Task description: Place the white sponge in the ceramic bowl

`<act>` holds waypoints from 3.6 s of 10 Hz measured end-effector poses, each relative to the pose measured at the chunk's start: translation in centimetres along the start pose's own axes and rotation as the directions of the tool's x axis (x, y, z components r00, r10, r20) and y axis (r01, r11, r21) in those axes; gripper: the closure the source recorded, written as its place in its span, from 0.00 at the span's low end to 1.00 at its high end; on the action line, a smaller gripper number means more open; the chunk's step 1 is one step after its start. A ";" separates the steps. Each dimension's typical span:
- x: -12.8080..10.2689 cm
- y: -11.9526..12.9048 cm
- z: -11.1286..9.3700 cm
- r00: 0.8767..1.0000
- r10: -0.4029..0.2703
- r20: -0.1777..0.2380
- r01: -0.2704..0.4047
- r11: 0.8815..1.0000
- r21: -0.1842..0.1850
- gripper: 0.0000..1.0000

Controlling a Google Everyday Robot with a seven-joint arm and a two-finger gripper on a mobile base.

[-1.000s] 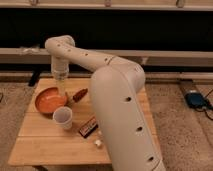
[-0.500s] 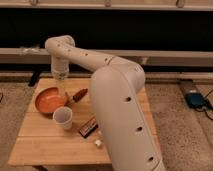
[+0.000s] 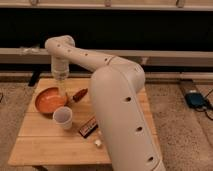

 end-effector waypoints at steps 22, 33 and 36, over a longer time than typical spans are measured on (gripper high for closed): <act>27.4 11.0 7.6 0.905 0.359 -0.227 -0.365 0.931 0.015 0.43; 21.6 6.1 1.2 0.912 0.346 -0.219 -0.314 0.934 0.168 1.00; 17.0 1.6 -0.2 0.951 0.244 -0.188 -0.216 0.964 0.155 1.00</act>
